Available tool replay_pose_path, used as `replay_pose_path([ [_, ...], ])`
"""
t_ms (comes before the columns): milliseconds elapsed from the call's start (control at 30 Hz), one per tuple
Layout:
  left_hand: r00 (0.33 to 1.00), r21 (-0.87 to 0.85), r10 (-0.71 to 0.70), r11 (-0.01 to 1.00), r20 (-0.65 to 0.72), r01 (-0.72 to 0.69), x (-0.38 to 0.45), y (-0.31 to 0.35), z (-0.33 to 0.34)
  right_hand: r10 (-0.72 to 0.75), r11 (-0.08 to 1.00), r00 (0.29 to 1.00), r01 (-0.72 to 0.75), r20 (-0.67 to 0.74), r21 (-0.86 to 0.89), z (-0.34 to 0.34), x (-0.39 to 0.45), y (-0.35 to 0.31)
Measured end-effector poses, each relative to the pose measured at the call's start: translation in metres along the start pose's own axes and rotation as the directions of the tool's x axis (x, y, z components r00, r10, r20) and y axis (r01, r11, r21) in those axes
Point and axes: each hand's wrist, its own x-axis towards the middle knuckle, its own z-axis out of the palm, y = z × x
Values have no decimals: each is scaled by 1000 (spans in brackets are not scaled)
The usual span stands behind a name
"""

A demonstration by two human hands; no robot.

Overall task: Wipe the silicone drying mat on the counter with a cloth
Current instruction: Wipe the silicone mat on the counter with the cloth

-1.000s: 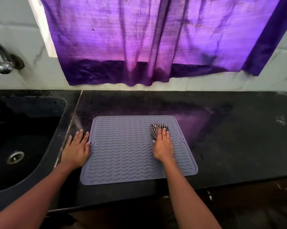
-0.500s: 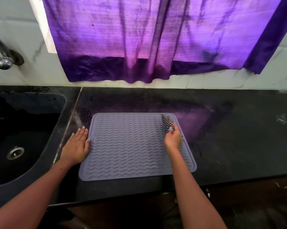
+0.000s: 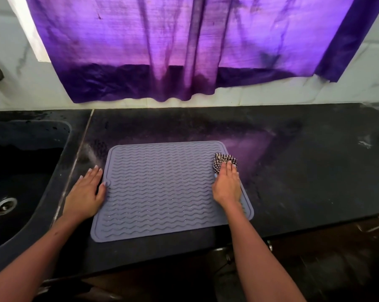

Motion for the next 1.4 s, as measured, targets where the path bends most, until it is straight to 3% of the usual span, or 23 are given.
replay_pose_path([
  [167, 1000, -2, -5, 1000, 12, 5, -1, 3, -2, -13, 1000, 1000, 13, 20, 25, -4, 2, -1],
  [233, 1000, -4, -7, 1000, 14, 7, -2, 4, -4, 45, 978, 999, -42, -11, 204, -10, 9, -3],
  [300, 1000, -5, -7, 1000, 10, 7, -2, 4, -3, 252, 839, 968, -219, 2, 498, -25, 18, -7],
  [367, 1000, -8, -13, 1000, 7, 13, -2, 3, -2, 402, 694, 915, -319, 19, 645, -34, 31, -8],
  [433, 1000, -11, -12, 1000, 4, 12, -2, 2, -2, 370, 758, 928, -279, -37, 590, -36, 36, -13],
  [567, 1000, -17, -14, 1000, -16, 14, -2, 2, -1, 37, 975, 999, -29, -33, 218, -10, 30, -17],
  [667, 1000, -8, -5, 1000, -26, 5, -2, 3, -1, -6, 999, 1000, 6, 1, 32, -1, 28, -15],
  [967, 999, -19, -6, 1000, -37, 6, -2, 3, -1, -58, 998, 997, 58, 55, -10, -10, 43, -12],
  [1033, 999, -25, -5, 1000, -39, 4, -2, 4, -2, 23, 985, 999, -30, 44, 172, -23, 52, -16],
  [1133, 999, -29, -2, 1000, -42, 1, -2, 3, -3, 349, 771, 935, -320, 55, 550, -44, 70, -26],
  [1167, 999, -30, -1, 1000, -43, 0, -2, 3, -3, 420, 701, 907, -354, 44, 619, -44, 76, -29],
  [1200, 999, -31, -1, 1000, -45, -1, -2, 3, -3, 440, 697, 898, -350, 12, 626, -43, 78, -35],
  [1300, 998, -39, 0, 999, -58, -2, -2, 2, -4, 252, 867, 965, -194, -69, 459, -23, 77, -48],
  [1400, 998, -39, 5, 999, -58, -8, -2, 2, -4, 21, 992, 999, -24, 25, 128, 6, 71, -47],
])
